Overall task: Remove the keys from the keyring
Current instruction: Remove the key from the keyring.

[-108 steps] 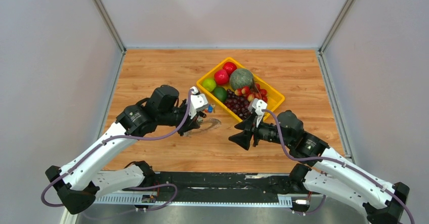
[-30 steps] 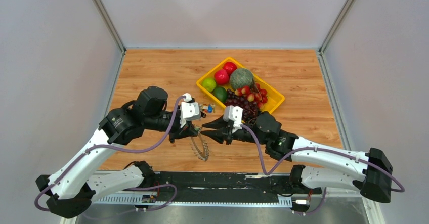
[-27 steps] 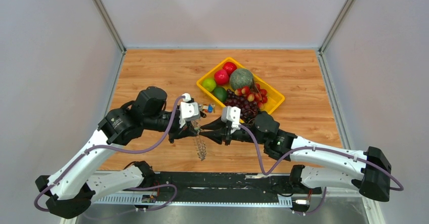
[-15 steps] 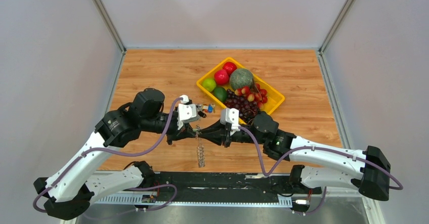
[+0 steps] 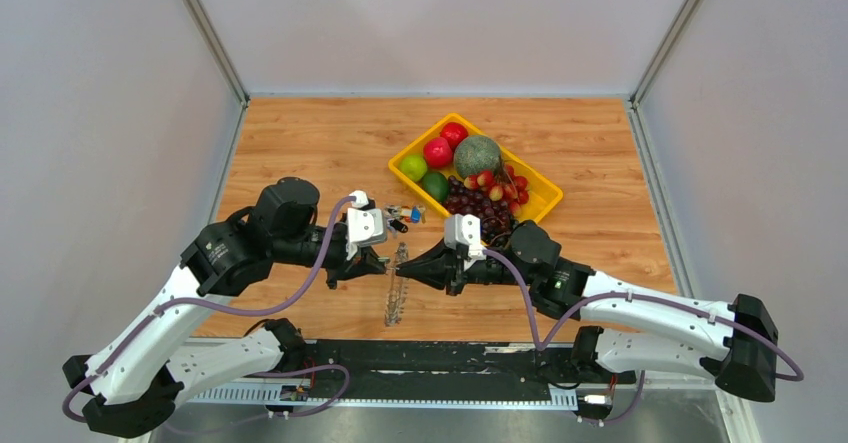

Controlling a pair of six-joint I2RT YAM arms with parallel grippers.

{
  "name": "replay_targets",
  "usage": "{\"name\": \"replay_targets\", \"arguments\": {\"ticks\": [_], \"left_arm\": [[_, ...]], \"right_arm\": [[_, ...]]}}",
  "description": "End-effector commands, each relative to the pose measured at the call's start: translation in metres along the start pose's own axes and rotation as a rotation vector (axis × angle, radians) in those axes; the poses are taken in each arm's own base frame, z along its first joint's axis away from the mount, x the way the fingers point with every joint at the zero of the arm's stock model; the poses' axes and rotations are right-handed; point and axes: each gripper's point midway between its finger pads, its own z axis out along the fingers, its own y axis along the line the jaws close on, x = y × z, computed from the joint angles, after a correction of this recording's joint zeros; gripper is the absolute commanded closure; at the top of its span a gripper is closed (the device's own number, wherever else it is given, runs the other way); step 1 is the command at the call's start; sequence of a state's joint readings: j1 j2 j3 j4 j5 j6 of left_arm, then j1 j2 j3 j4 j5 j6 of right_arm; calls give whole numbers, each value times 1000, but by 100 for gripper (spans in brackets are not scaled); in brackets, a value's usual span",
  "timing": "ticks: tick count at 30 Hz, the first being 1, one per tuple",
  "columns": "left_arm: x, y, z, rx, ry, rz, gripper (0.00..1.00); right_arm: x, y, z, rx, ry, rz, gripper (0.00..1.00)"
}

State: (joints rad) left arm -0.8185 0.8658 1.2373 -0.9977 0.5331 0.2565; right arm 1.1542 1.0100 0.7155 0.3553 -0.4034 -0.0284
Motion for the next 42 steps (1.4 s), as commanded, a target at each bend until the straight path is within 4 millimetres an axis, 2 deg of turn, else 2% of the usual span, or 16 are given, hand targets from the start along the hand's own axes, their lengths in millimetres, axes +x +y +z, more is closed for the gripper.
{"name": "replay_targets", "arguments": {"ticks": [1,10,11,13,14,21,25,32,37,42], "left_arm": [[-25,5,-7,-31,-85,74,100],[-24,7,-3,-29,-89,77,100],[-24,7,-2,-27,-90,77,100],[-25,7,-2,-27,-93,79,100],[-25,7,-2,-29,-94,83,100],[-25,6,-4,-25,-98,110,100],[-23,1,-4,3,-96,131,100],[-26,-5,-4,42,-110,159,100],[-26,-9,-6,57,-117,172,100],[-28,-12,-8,70,-129,184,100]], "right_arm": [[-14,16,-4,-70,-32,8,100],[-12,15,-2,-70,-13,6,100],[-12,15,-1,-70,-10,4,98],[-11,14,1,-69,-1,0,79],[-11,13,1,-67,4,-3,76],[-1,1,-9,15,24,-26,64],[-5,-8,-15,81,10,-43,67],[-16,-30,-12,197,-13,-50,63],[-21,-32,-9,198,-49,-63,57],[-24,-25,-3,148,-72,-83,56]]}}
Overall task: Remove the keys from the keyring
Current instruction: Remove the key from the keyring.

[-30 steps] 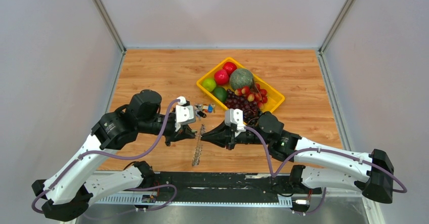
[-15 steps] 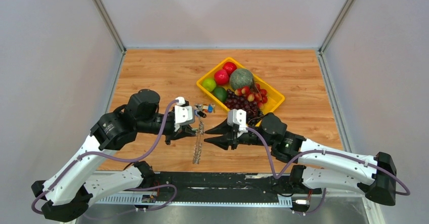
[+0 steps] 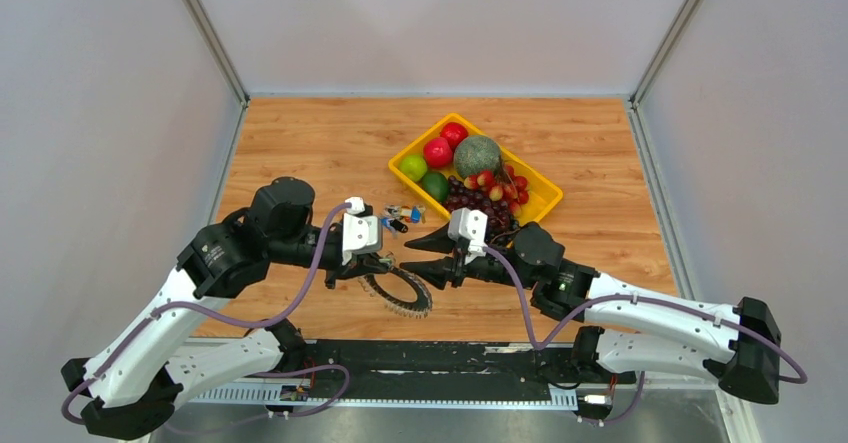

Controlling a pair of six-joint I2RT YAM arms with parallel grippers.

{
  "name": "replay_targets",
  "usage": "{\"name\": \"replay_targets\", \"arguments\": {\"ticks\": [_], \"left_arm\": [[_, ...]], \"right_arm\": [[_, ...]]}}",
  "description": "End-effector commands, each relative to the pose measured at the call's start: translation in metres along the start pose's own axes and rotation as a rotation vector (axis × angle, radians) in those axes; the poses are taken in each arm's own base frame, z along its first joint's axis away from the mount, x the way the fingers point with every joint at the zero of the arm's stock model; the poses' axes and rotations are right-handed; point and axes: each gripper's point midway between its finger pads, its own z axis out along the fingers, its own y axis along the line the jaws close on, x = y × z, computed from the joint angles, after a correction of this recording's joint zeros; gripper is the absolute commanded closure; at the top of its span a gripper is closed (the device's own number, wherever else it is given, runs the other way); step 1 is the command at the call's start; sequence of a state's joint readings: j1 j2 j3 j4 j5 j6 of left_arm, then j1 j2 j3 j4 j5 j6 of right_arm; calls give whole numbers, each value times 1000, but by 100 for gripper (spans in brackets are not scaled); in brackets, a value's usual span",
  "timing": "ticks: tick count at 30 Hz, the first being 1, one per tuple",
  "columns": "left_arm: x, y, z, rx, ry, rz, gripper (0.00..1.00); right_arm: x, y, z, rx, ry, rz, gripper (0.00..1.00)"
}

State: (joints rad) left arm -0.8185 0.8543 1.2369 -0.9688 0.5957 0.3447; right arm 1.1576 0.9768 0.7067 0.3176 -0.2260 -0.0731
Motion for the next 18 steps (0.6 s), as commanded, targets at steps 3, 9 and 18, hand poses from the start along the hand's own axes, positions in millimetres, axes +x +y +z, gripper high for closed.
{"name": "replay_targets", "arguments": {"ticks": [3,9,18], "left_arm": [[-19,-6,-7,23,-80,81,100],[-21,-9,-9,30,-89,97,100],[-21,-11,-12,39,-88,123,100]], "right_arm": [[-24,6,9,-46,-85,-35,57],[-20,6,12,-46,-71,-29,57],[-27,14,14,-93,-97,-36,63]]}}
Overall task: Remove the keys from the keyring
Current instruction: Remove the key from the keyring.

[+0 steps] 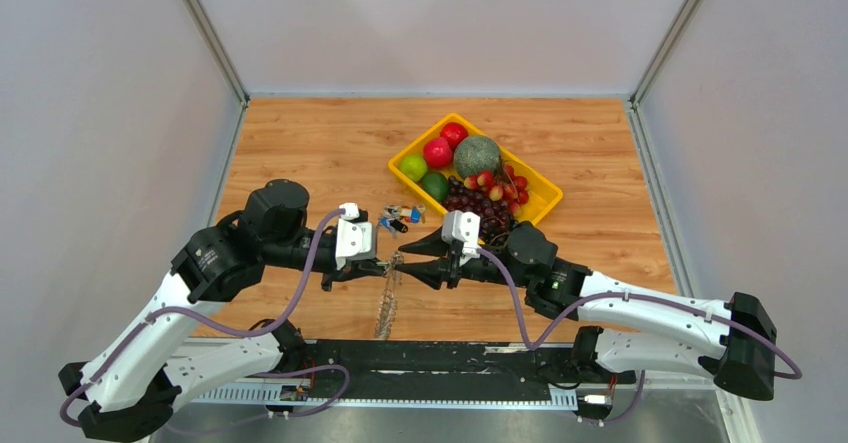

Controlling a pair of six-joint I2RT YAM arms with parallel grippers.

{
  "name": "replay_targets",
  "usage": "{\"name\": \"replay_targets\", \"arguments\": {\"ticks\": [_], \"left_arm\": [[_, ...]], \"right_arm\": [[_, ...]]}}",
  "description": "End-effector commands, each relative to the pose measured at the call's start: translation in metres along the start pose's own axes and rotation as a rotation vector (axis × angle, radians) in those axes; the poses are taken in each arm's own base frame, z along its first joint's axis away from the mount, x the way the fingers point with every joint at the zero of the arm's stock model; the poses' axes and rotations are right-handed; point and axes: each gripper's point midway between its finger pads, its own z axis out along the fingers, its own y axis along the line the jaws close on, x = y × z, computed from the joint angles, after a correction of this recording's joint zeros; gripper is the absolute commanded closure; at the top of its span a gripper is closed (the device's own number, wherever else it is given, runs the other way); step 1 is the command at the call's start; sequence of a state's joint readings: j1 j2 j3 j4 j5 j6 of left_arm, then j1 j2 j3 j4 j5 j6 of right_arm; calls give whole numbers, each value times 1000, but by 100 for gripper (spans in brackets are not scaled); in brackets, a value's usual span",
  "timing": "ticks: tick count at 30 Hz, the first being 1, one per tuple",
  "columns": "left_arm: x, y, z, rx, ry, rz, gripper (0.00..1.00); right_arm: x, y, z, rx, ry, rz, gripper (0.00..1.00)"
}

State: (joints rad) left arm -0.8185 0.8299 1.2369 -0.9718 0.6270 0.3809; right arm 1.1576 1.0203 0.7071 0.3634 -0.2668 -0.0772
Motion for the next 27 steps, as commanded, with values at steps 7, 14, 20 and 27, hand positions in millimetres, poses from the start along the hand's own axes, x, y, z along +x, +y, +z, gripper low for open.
{"name": "replay_targets", "arguments": {"ticks": [7,14,20,27], "left_arm": [[-15,-4,-8,11,-52,78,100],[-14,-4,-11,1,-47,95,100],[-14,-2,-12,-14,-39,101,100],[-16,-2,-14,-16,-45,105,100]], "right_arm": [[-34,13,7,-81,-70,10,84],[-27,-14,1,98,-9,131,100],[-13,-16,-13,136,28,151,100],[-11,-11,-18,114,31,149,74]]}}
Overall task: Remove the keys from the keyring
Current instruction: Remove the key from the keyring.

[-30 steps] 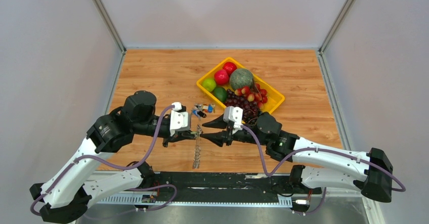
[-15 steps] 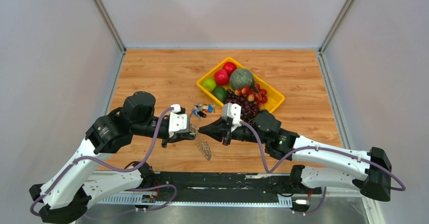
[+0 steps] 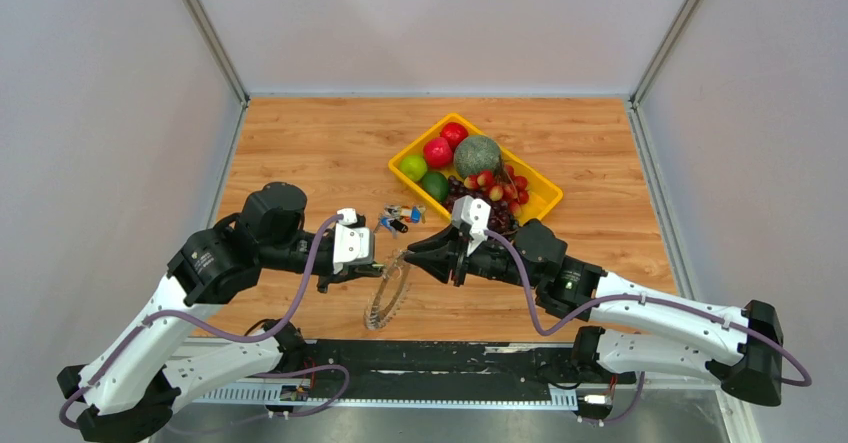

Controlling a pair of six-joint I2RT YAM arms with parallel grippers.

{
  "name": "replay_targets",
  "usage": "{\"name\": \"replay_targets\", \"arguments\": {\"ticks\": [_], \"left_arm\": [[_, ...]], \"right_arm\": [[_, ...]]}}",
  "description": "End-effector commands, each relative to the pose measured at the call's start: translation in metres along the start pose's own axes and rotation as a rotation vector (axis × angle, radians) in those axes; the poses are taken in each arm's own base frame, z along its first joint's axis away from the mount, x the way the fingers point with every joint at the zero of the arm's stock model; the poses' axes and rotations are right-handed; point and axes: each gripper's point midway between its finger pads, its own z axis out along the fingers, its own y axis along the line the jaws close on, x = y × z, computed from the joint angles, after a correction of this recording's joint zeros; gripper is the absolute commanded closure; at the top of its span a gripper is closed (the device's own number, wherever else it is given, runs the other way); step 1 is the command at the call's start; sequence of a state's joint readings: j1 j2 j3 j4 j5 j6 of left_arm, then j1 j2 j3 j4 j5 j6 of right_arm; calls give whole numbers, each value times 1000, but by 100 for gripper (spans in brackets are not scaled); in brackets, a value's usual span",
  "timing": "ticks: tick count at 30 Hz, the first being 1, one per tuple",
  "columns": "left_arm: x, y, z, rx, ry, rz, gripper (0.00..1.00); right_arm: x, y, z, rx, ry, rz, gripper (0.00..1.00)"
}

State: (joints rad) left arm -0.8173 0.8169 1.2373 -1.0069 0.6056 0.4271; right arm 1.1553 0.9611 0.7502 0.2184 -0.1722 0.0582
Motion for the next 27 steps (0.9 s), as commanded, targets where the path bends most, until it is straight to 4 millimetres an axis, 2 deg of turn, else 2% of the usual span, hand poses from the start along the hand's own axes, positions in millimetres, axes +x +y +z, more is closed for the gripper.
{"name": "replay_targets", "arguments": {"ticks": [1,4,5,6,7,20,27], "left_arm": [[-24,-1,-10,-2,-73,73,100],[-25,-2,-10,1,-77,70,100],[-25,-2,-11,1,-78,71,100],[-25,-3,-11,1,-79,71,100],[-25,-3,-11,3,-78,70,100],[-26,-3,-11,5,-84,77,100],[-26,-5,-10,16,-88,92,100]], "right_arm": [[-5,0,-6,3,-11,-5,72],[-9,6,-9,-34,-21,-33,63],[-11,-5,-11,-11,-27,-43,61],[-12,9,-10,-57,-29,-47,60],[-14,14,-11,-79,-33,-53,60],[-21,45,-10,-263,-33,-79,60],[-24,40,-2,-246,-34,-95,62]]}}
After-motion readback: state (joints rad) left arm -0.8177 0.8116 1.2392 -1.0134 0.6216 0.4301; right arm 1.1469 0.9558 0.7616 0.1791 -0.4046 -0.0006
